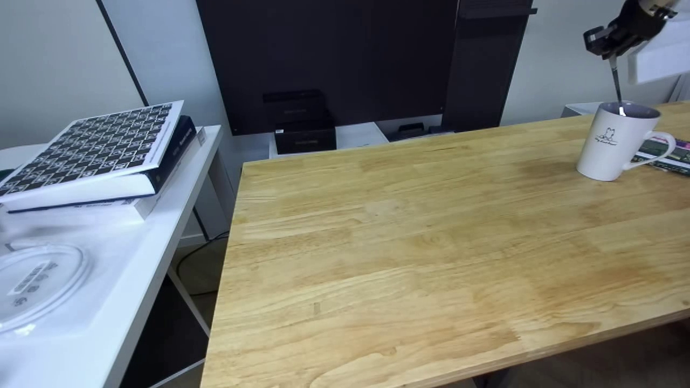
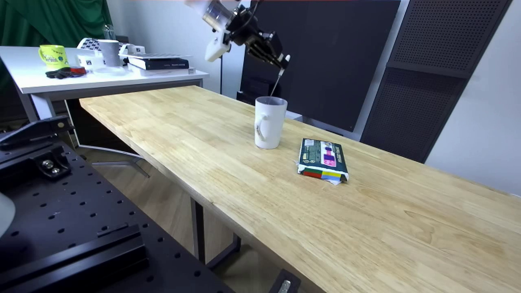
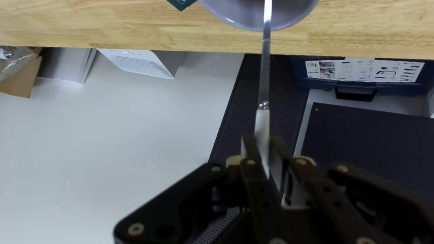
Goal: Put the spoon in the mug
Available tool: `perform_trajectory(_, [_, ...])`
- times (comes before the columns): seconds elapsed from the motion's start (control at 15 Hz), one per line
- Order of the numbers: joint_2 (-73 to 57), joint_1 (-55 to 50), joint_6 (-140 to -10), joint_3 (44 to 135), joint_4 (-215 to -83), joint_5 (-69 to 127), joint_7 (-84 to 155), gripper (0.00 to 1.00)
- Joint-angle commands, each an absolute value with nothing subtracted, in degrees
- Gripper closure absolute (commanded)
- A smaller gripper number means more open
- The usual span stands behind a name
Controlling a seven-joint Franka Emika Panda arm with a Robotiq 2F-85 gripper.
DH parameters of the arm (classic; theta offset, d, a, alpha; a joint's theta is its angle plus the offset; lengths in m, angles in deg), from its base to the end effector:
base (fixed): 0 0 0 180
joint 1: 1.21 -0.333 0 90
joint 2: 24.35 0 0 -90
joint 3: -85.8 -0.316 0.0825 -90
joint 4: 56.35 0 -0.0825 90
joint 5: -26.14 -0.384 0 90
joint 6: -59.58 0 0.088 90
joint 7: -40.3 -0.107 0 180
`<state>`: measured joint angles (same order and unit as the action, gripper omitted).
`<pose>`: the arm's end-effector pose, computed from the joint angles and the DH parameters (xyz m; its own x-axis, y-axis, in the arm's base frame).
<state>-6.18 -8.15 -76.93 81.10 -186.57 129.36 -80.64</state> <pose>0.5138 0.0972 0.2075 0.6227 -0.0651 0.7798 -0.4580 -0.8383 0.2958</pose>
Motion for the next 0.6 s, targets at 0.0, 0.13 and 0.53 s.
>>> perform_trajectory(0.0, [-5.6, -7.2, -75.5, 79.4, -188.2, 131.4, -84.9, 0.96])
perform_trajectory(0.13, [-5.0, -7.0, -75.5, 79.1, -188.6, 131.3, -85.2, 0.96])
perform_trajectory(0.53, [-3.5, -6.3, -76.3, 78.9, -187.9, 129.0, -81.6, 0.53])
